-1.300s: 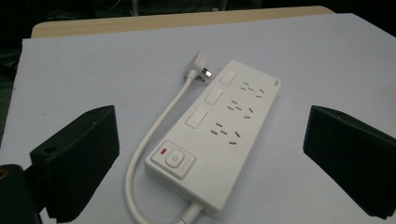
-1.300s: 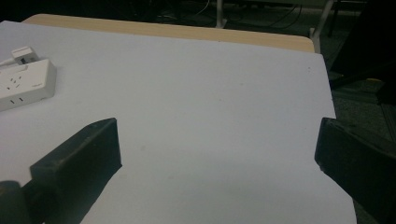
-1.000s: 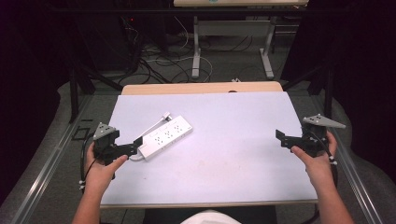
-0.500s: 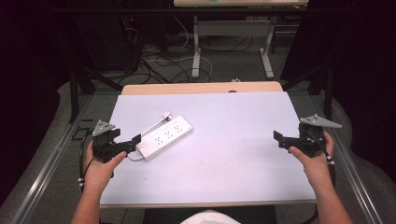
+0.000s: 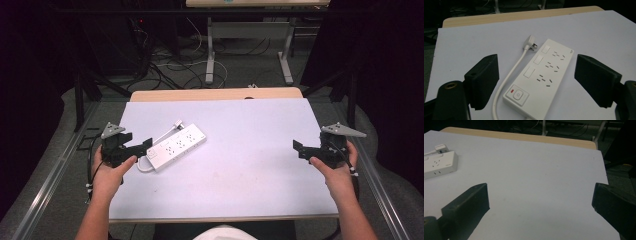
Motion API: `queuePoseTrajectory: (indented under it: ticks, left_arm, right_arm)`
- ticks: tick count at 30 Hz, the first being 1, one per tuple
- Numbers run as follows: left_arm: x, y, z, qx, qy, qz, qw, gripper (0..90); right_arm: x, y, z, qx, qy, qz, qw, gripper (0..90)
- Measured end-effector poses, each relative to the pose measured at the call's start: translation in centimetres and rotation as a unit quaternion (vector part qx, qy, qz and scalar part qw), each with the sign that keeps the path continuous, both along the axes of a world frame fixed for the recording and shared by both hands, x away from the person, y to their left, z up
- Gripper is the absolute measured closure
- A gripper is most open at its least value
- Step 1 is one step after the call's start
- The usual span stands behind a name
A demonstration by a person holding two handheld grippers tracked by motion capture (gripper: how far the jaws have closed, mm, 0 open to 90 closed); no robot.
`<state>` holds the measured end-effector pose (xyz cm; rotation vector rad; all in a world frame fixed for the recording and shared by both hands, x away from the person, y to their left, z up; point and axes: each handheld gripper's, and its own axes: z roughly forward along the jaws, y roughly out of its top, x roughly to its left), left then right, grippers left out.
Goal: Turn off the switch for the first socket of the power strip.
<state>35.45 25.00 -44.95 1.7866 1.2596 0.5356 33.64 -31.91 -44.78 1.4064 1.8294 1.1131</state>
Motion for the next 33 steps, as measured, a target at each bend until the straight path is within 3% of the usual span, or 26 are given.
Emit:
queuePoseTrajectory:
  ticks: [9,21,33]
  left_arm:
    - [1.0,0.0,0.4,0.013,0.013,-0.006,0.9998,29.2]
    - [2.1,-0.1,1.2,0.031,0.006,0.014,0.9994,41.8]
    - [3.7,-0.4,2.1,0.038,0.031,0.016,0.9987,46.1]
  right_arm:
    - [0.0,0.0,0.0,-0.001,0.001,0.000,1.0000,0.5]
    - [0.0,0.0,-0.1,-0.001,0.001,-0.001,1.0000,0.6]
    - [0.1,0.2,-0.2,0.003,0.000,-0.004,1.0000,0.8]
